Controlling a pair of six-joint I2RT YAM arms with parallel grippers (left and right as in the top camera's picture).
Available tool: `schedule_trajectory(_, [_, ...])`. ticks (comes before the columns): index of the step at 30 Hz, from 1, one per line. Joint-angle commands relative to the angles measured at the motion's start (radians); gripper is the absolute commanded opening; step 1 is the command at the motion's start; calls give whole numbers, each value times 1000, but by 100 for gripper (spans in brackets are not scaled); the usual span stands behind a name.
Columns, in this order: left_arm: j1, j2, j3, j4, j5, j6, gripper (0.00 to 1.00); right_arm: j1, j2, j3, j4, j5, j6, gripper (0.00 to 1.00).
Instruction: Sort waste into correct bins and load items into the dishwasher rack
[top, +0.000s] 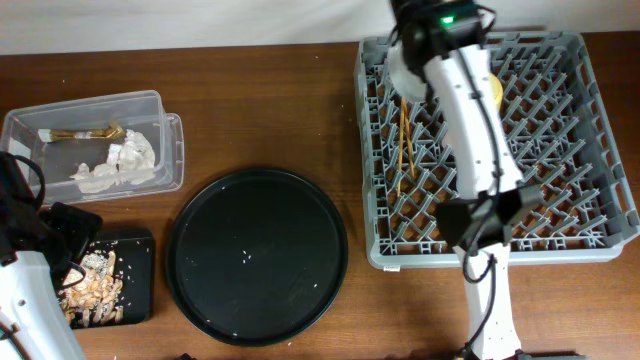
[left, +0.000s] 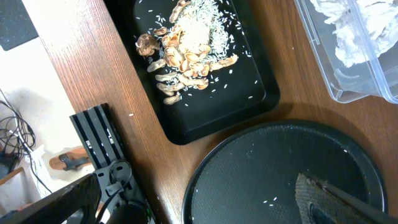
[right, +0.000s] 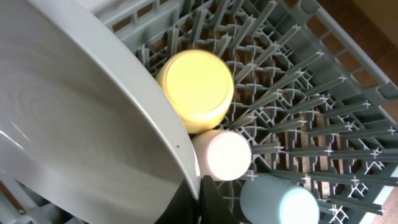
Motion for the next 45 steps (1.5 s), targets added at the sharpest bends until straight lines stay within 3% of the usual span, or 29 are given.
schedule_trajectory(1, [5, -4, 7, 1, -7, -13, 99, 47, 57, -6, 0, 91, 40, 4])
schedule_trajectory(11, [5, -4, 7, 1, -8, -13, 99, 148, 80, -5, -2, 18, 33, 5])
schedule_trajectory(13, [5, -4, 7, 1, -8, -13, 99, 162, 48, 11, -6, -17, -50, 24])
schedule_trajectory(14, [5, -4, 7, 1, -8, -13, 99, 164, 19, 24, -21, -60, -86, 41])
schedule_trajectory(15, [5, -4, 7, 1, -8, -13, 99, 163, -11, 38, -23, -119, -128, 66])
schedule_trajectory(16, [5, -4, 7, 1, -8, -13, 99, 162, -83, 52, -23, -190, -174, 100])
schedule_trajectory(24, [5, -4, 7, 1, -8, -13, 99, 162, -698, -21, -23, -518, -475, 98])
schedule_trajectory(26, [5, -4, 7, 1, -8, -13, 99, 162, -825, -148, -23, -528, -509, 98])
schedule_trajectory(28, [5, -4, 7, 1, -8, -13, 99, 162, -1054, -443, -23, -531, -516, 98])
schedule_trajectory(32, [5, -4, 7, 1, -8, -13, 99, 161, -1336, -788, -23, -570, -515, 98])
schedule_trajectory(37, [5, -4, 7, 1, -8, -13, 99, 161, -1495, -878, -23, -624, -515, 98])
schedule_trajectory(42, [5, -4, 7, 1, -8, -13, 99, 158, -1508, -879, -23, -624, -516, 98])
schedule_trajectory(45, [5, -4, 7, 1, -8, -13, 99, 78, -1568, -883, -23, -618, -543, 98])
